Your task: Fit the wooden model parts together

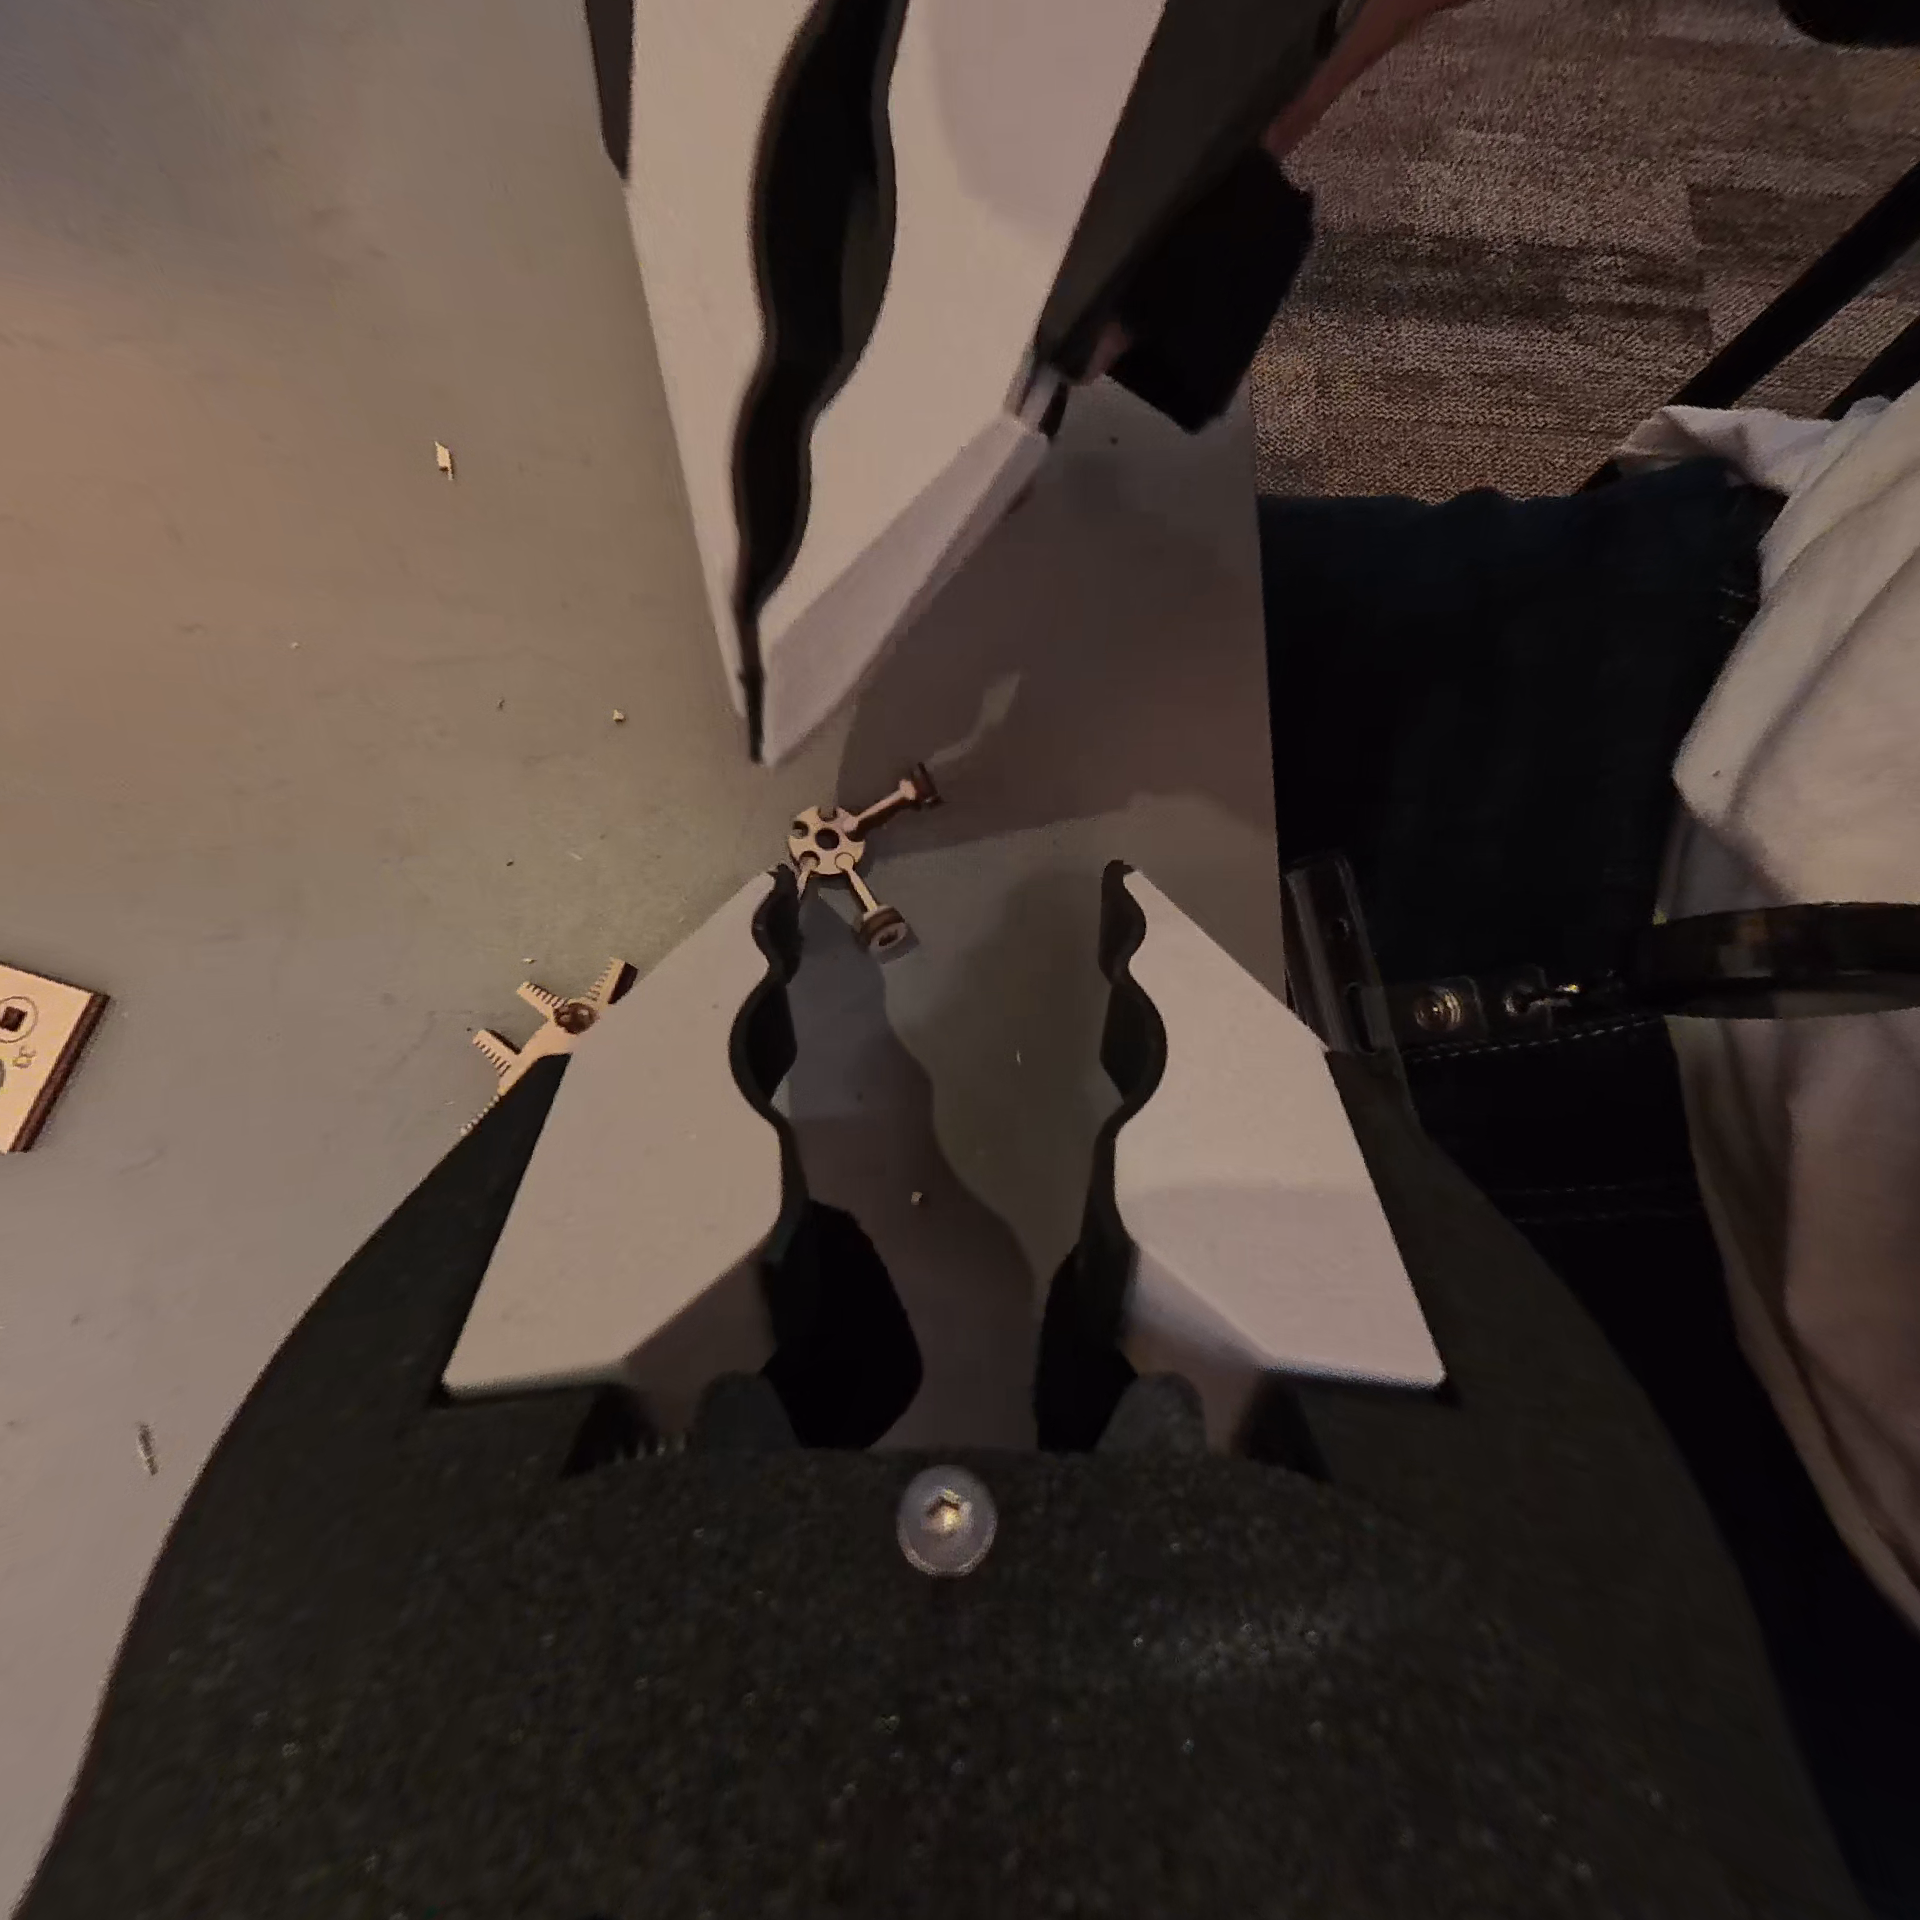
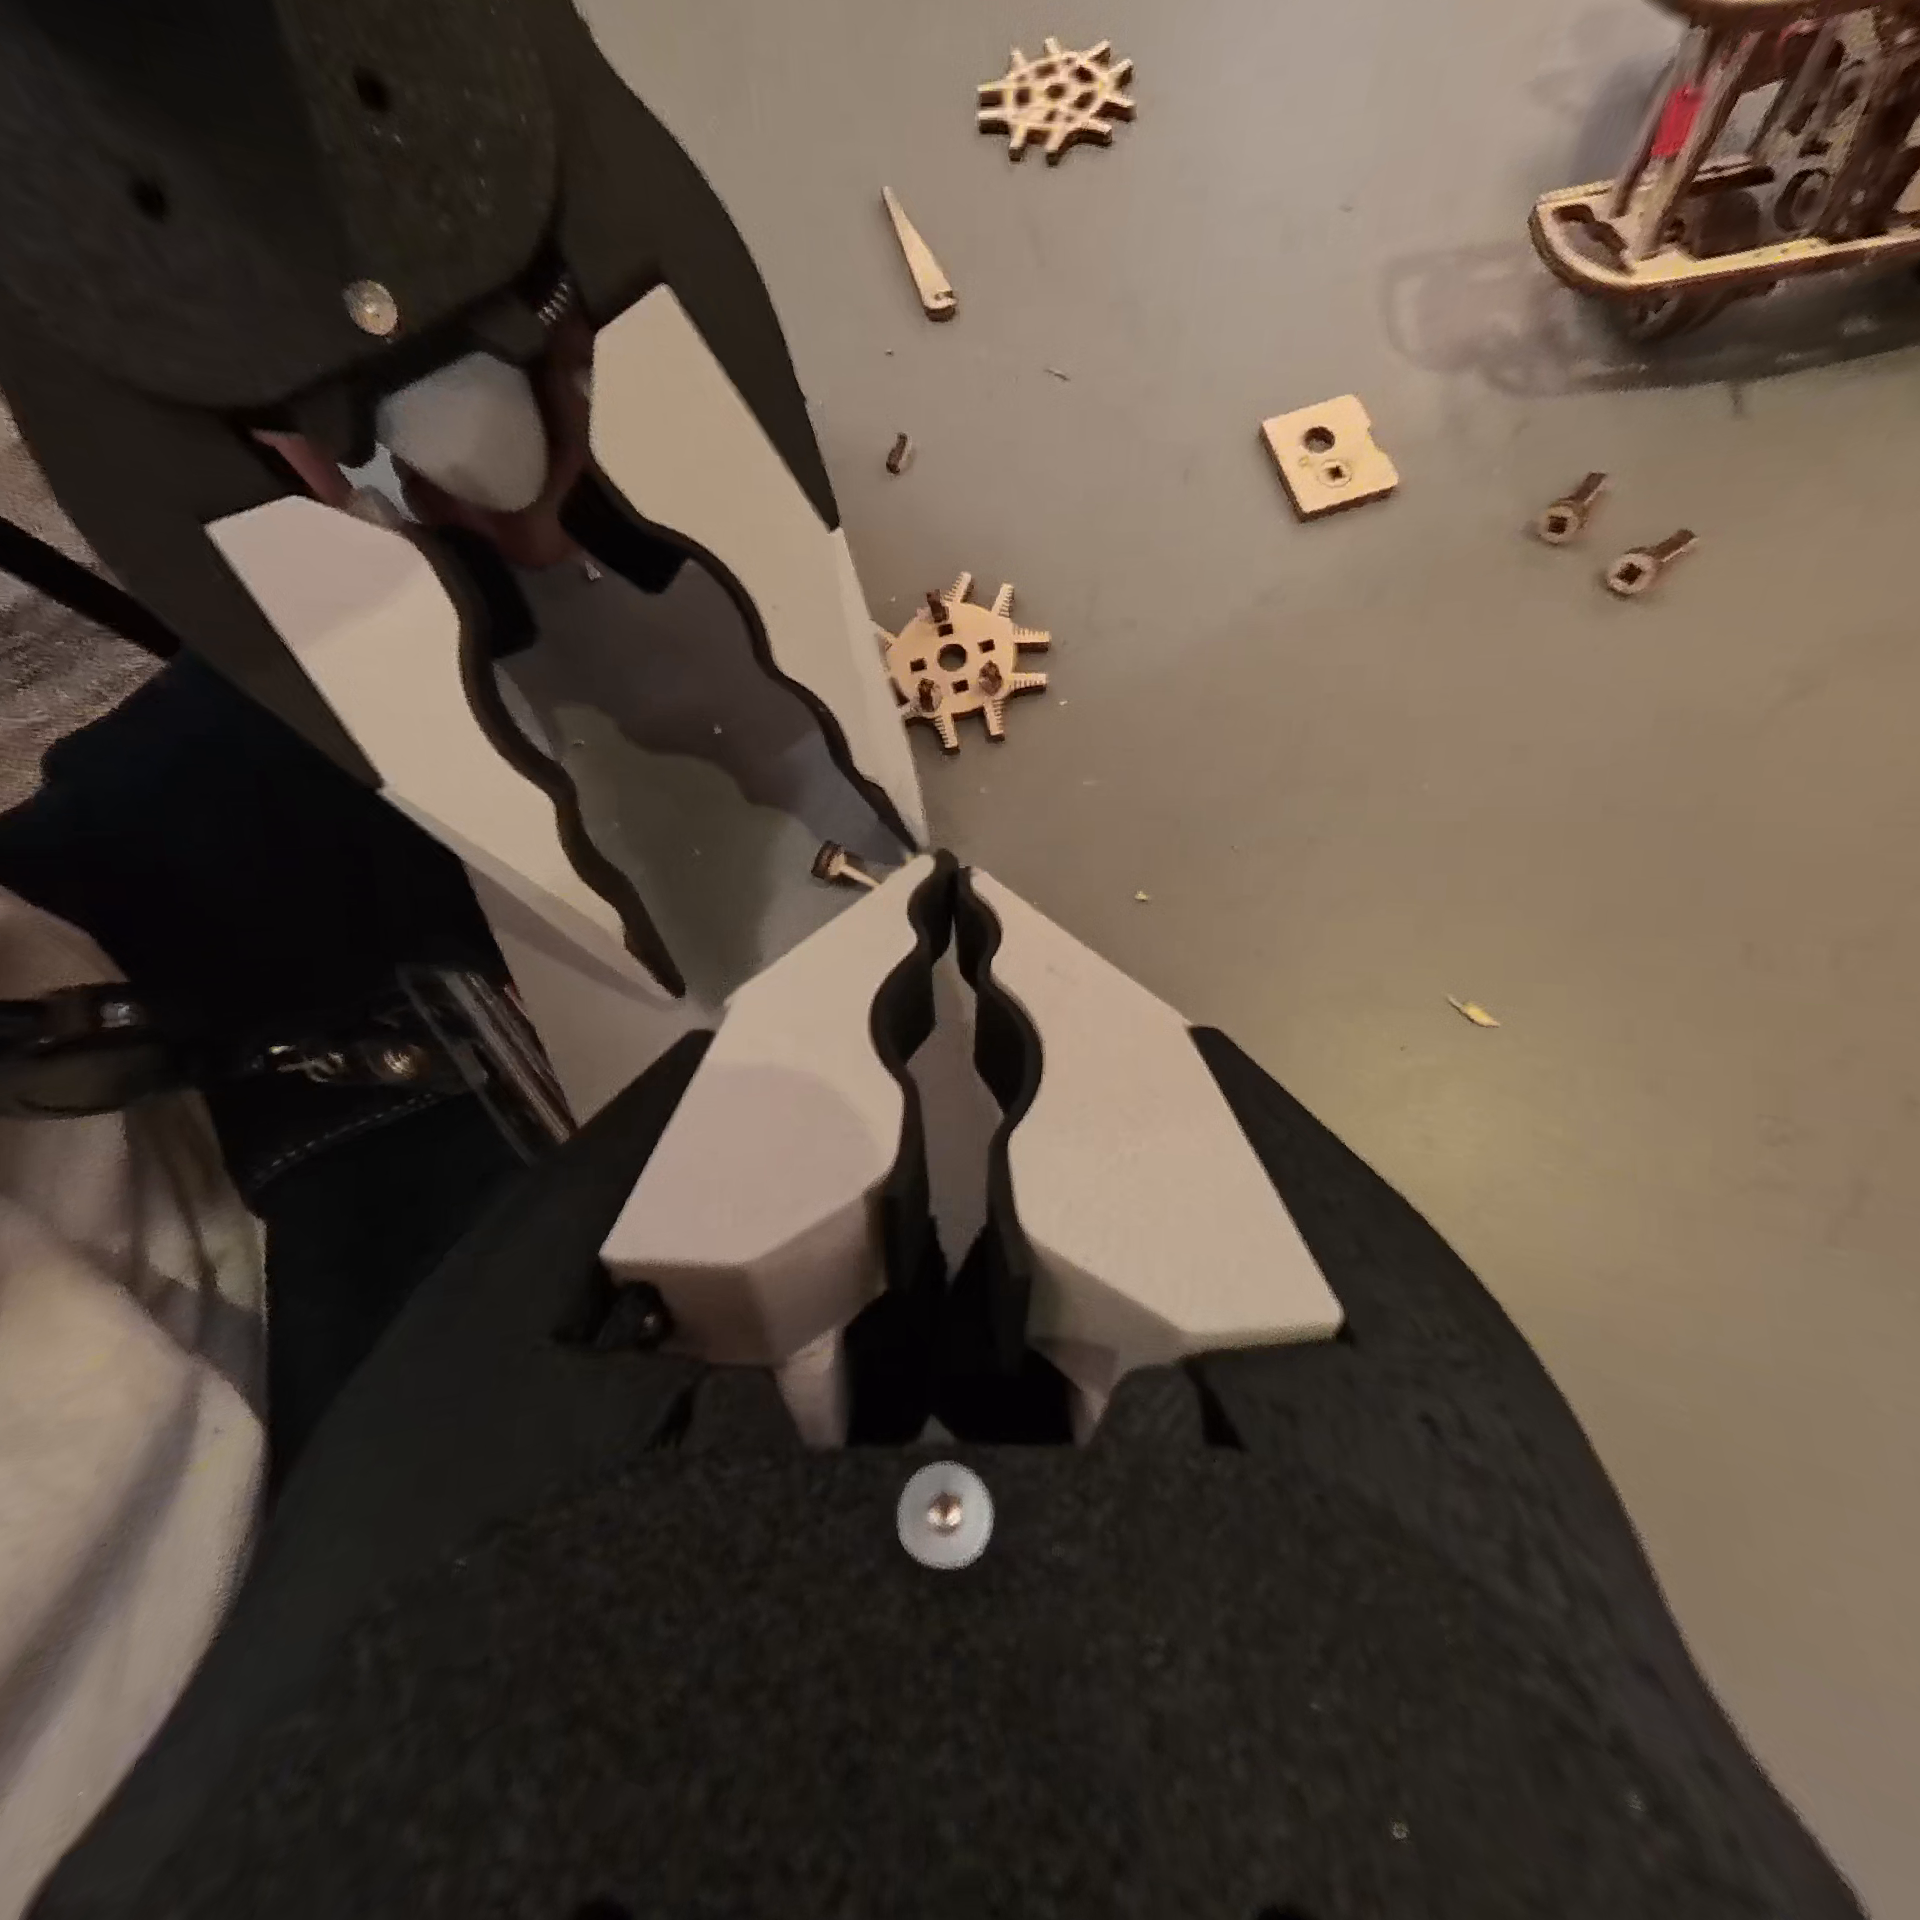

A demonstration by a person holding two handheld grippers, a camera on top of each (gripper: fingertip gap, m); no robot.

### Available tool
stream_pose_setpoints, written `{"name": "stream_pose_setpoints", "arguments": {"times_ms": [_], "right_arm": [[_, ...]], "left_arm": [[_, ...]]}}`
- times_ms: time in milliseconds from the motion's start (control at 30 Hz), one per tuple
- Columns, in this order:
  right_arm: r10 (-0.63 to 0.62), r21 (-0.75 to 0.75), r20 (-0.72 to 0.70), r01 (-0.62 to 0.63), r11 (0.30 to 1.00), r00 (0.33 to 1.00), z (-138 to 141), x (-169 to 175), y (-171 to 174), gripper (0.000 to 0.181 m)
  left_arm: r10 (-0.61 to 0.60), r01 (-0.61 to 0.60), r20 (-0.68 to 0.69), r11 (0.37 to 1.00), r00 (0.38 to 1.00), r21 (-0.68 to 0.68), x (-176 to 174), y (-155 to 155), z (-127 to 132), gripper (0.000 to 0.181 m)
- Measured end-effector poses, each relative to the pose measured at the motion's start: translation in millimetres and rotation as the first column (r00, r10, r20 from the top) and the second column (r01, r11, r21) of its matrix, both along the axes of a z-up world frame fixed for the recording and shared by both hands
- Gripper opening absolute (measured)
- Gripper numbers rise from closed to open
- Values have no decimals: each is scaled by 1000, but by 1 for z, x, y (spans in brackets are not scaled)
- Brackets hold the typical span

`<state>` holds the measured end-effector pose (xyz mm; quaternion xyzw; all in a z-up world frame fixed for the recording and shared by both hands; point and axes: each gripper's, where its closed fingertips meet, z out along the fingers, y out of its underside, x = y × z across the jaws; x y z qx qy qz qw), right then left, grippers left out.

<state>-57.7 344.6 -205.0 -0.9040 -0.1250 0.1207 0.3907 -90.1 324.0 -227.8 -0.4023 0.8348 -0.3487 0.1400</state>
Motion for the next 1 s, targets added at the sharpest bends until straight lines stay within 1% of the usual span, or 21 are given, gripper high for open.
{"name": "stream_pose_setpoints", "arguments": {"times_ms": [67,167,200,300,367,467,533,600,667,700,767,833,867,1000], "right_arm": [[41,-19,-31,-42,999,999,-4,-12,-2,0],[62,-68,48,-59,996,997,-22,-14,-4,0],[49,-51,28,-48,998,998,-21,-14,-2,0],[36,-71,-35,-38,997,999,-19,-13,-4,0],[2,-5,-66,-2,1000,998,-5,-5,-1,0],[-55,-7,-101,55,998,993,2,10,-2,0],[-27,4,-108,28,1000,994,2,5,-4,0],[17,-7,-108,-17,1000,994,-2,-8,-5,0],[31,-64,-36,-33,997,999,-17,-12,-6,0],[43,-70,-33,-45,997,999,-21,-16,-5,0],[46,-72,-54,-50,996,997,-21,-21,-3,0],[70,-70,12,-69,995,997,-21,-18,-2,0],[68,-75,16,-67,995,998,-21,-17,-2,0],[13,-11,-74,-14,1000,997,-3,-8,0,0]], "left_arm": [[0,0,3,1000,1000,4,0,0,0,55],[0,0,1,1000,1000,2,0,0,0,55],[1,-1,2,1000,1000,2,0,0,0,55],[0,0,4,1000,1000,3,1,0,-1,54],[-1,0,4,1000,1000,8,1,0,-1,54],[2,-2,5,1000,1000,10,0,0,-1,54],[3,-3,5,1000,1000,11,0,0,-1,54],[4,-4,6,1000,1000,12,1,1,-1,54],[5,-5,5,1000,1000,12,1,1,-1,54],[3,-3,-3,1000,1000,14,0,1,-2,52],[0,0,-10,1000,1000,27,-1,1,-5,52],[-2,2,-4,999,1000,37,-1,1,-6,53],[-1,1,-6,999,1000,38,-1,1,-6,53],[17,-17,-6,1000,1000,17,-2,4,-2,53]]}}
